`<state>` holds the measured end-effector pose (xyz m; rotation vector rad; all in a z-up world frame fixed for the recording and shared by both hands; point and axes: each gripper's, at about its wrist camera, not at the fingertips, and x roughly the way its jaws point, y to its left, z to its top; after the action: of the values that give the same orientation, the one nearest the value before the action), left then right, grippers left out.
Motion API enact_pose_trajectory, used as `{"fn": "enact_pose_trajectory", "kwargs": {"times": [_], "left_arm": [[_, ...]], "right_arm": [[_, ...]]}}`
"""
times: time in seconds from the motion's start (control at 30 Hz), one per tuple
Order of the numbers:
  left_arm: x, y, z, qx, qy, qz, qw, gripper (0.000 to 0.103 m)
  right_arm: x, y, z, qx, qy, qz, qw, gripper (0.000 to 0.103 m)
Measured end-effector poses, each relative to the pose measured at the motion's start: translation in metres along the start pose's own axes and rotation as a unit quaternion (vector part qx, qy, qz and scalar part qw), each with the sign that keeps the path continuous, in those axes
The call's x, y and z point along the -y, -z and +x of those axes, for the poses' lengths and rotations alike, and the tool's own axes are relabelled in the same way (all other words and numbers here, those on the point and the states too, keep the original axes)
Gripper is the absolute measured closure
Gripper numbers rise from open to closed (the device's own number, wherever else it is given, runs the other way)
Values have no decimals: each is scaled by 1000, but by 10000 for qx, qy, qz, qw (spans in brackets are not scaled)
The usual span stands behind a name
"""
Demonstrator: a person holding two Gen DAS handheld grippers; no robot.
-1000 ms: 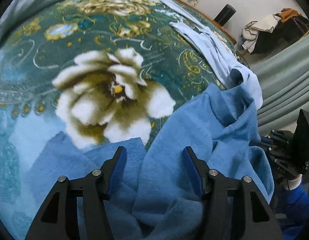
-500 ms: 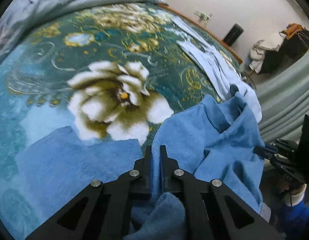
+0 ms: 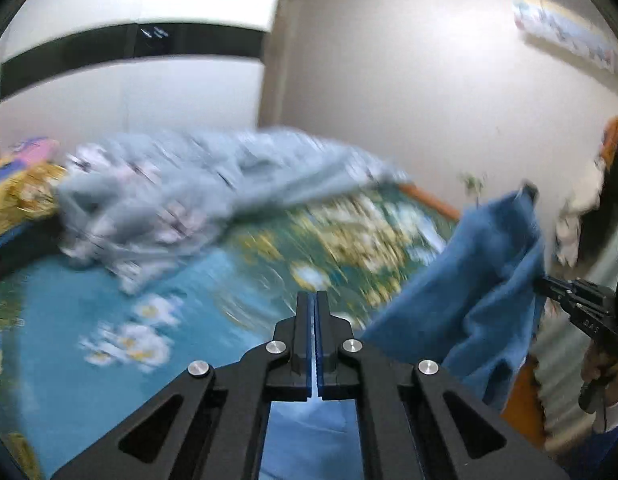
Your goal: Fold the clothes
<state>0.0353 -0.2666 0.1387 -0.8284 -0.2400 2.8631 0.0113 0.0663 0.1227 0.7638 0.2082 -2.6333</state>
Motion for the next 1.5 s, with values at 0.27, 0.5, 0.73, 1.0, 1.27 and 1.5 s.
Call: {"fn": "enact_pose_trajectory", "kwargs": {"times": [0.27,0.5,0.73,1.0,1.27,1.5], "left_arm": [[-39,11,-46,84,-192,-331,9992,102],[-44,65,13,-882,240,-682,9935,102],[-17,125,102,-2050,566,-864,9733,89],[1,171,181,-2910,917,-1259,9440,54],[-4,161,214,-2667,999,-1497,9468,51],[0,153,233,-2526,1068,-1474,9503,47]], "right_arm": [[-48,-73,-7,322,-49,-394,9987,103],[-59,-30,25,-378,-274,-604,9971,103],[-62,28,82,-1214,-424,-705,9892,102],[-58,54,154,-1888,-841,-222,9782,62],[-53,59,230,-2420,-418,352,9687,61],[-44,64,258,-2643,-290,655,9618,63]]}}
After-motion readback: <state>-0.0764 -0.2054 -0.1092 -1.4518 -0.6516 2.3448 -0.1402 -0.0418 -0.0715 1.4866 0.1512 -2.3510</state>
